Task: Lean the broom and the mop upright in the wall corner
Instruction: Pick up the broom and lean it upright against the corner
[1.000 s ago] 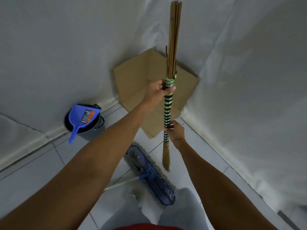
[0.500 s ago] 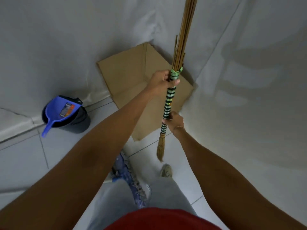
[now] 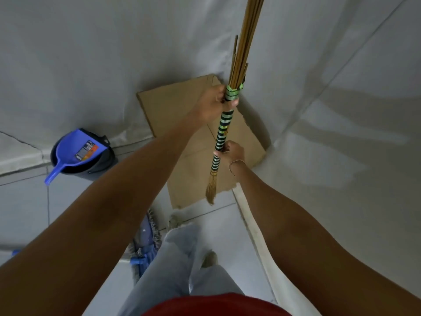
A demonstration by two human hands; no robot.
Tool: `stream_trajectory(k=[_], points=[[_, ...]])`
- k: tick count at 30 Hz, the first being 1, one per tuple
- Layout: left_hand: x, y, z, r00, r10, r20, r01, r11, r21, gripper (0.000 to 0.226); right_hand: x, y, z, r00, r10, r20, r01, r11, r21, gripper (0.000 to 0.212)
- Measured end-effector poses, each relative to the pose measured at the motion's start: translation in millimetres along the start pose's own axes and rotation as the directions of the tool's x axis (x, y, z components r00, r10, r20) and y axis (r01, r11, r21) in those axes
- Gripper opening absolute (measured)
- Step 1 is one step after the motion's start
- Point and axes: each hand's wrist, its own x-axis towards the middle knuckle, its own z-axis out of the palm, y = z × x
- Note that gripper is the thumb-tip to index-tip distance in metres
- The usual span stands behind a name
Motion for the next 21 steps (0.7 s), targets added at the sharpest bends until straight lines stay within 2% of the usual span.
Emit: stream_trajectory(k=[3, 13, 21], points=[[29, 4, -24, 0.999, 0.034, -0.001, -0.033, 0.997, 0.066, 0.027, 35, -21, 3, 1.000, -0.007, -0.014, 0.007, 1.000, -0.004, 0.034], [156, -56, -60, 0.999, -0.007, -0.037, 0.015, 0.979, 0.206, 0.025, 168, -45, 32, 0.998, 0.059, 0.020, -0.059, 0.998, 0.009, 0.033], [290, -167, -62, 0.967, -0.180, -0.180, 0.206, 0.969, 0.137, 0.031, 337, -11, 75, 0.986, 0.121, 0.110, -0.116, 0.992, -0.053, 0.032]])
